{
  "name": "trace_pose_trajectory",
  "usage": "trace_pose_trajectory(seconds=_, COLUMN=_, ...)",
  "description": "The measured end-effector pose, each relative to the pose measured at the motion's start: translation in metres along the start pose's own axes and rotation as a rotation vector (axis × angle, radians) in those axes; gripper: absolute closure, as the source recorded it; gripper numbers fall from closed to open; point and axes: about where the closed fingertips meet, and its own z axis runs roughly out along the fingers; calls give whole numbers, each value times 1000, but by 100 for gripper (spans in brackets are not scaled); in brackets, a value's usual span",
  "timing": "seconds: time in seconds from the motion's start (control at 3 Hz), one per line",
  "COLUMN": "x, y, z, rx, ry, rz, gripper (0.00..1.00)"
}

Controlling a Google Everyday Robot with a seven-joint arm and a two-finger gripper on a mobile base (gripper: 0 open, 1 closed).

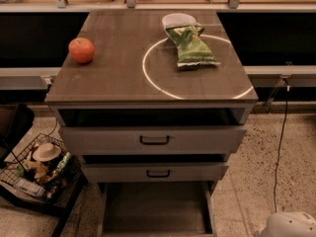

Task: Close bottom drawer

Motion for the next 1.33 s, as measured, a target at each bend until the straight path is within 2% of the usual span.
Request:
trace_pose_trajectory(seconds=0.67, x=-33, y=12, z=72, rx=50, ry=-48, rz=-136, gripper=100)
trace_pose_trajectory(seconds=1.0, x=-61, y=17, z=98, rx=41, ry=-63, rz=-202, gripper=100)
trace_pose_trajectory(seconds=1.33, x=-61, y=17, z=98, rx=41, ry=-63, rz=-202, gripper=100)
